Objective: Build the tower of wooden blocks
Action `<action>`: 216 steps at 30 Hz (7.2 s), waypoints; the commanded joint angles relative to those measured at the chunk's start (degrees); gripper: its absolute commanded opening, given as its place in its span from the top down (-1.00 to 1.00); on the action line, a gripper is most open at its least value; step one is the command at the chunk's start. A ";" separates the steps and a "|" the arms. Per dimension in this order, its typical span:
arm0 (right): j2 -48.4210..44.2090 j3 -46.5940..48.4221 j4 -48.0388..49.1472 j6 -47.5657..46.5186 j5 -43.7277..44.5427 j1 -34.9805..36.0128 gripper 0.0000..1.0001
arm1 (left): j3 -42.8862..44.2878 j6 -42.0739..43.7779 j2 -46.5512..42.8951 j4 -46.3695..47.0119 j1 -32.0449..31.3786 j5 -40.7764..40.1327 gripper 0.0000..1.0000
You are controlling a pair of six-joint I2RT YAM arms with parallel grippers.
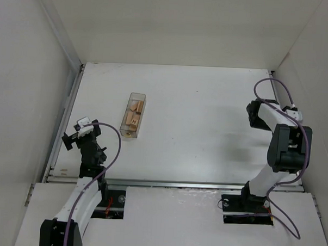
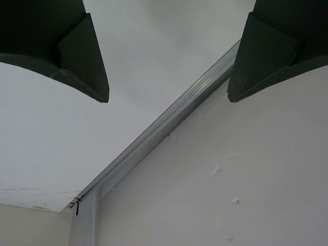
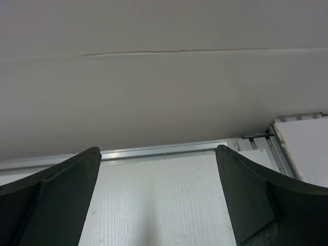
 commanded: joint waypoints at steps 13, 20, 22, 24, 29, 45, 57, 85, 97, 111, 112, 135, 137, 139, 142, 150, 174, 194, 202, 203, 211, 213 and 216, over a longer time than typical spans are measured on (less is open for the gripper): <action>-0.47 31.52 50.16 -101.67 -53.46 16.14 -0.98 | 20.65 4.57 3.09 -17.08 0.17 12.82 -1.00; 1.94 33.35 57.40 -98.02 -85.50 21.14 -0.98 | 62.03 1.77 29.52 -57.50 0.17 41.18 -1.00; 5.11 34.58 53.73 -97.49 -81.30 22.28 -0.98 | 68.50 0.02 38.31 -64.54 0.17 51.66 -1.00; 5.73 34.59 52.22 -96.70 -78.92 23.60 -0.98 | 75.08 -0.51 46.20 -72.03 -0.97 54.66 -0.86; 1.35 24.41 55.37 -94.07 -74.51 24.31 -0.98 | 82.84 -2.27 60.03 -77.75 -4.31 57.66 -0.33; -2.18 12.97 57.13 -91.17 -74.78 26.95 -0.98 | 80.50 -9.74 73.67 -73.02 -6.87 38.51 0.28; -1.65 13.50 57.13 -92.22 -73.55 28.00 -0.98 | 79.34 -9.30 76.04 -72.22 -7.39 38.95 0.97; -5.52 10.86 55.55 -92.75 -67.92 28.53 -0.98 | 84.25 6.27 83.16 -68.07 -29.10 -4.40 0.01; -6.04 10.33 55.02 -93.27 -69.94 28.53 -0.98 | 94.72 -2.80 74.47 -80.67 -22.52 21.68 -0.94; -3.24 12.18 53.36 -93.80 -73.20 29.58 -0.98 | 93.32 0.28 77.80 -81.63 -10.65 51.25 -1.00; -3.23 12.18 53.35 -93.80 -73.20 30.10 -0.98 | 93.32 0.28 78.50 -81.63 -10.04 51.77 -1.00; -2.18 13.23 52.30 -94.86 -69.16 32.30 -0.98 | 89.02 -0.68 81.85 -81.72 -6.87 47.29 -0.60; -2.18 13.23 51.77 -94.86 -68.54 32.31 -0.98 | 88.31 -0.69 81.85 -81.72 -6.87 47.82 -0.38; -2.18 13.23 51.77 -94.86 -68.54 32.31 -0.98 | 88.31 -1.31 81.15 -81.10 -6.87 47.82 -0.12; -2.18 13.76 51.77 -94.86 -68.01 32.31 -0.98 | 90.49 -2.79 80.53 -81.63 -6.87 47.82 0.52; -1.65 14.29 51.24 -94.86 -66.96 33.36 -0.98 | 91.74 -2.71 78.15 -78.21 -17.30 26.53 1.00; -1.12 15.43 45.61 -88.52 -54.19 33.36 -0.98 | 90.92 -5.25 80.00 -70.71 -27.97 5.51 1.00; 16.35 34.64 50.72 -98.89 -83.22 39.94 -0.98 | 86.73 -0.43 80.34 -80.21 7.71 78.39 0.84; 32.78 51.80 45.54 -100.83 -79.69 43.56 -0.84 | 91.82 2.38 90.62 -87.68 15.37 85.26 0.44; 33.85 52.86 44.49 -100.83 -80.22 43.56 -0.77 | 92.52 2.39 91.16 -88.21 15.37 85.26 0.38; 36.58 52.61 44.48 -100.83 -81.37 44.70 -0.61 | 89.10 -0.77 89.76 -84.18 16.42 83.95 -0.23; 37.90 52.61 44.48 -100.31 -82.07 44.70 -0.58 | 87.87 -2.18 89.23 -83.47 16.95 82.38 -0.28; 38.42 52.61 44.48 -100.31 -82.60 44.70 -0.51 | 86.82 -4.55 88.71 -81.98 16.95 80.17 -0.31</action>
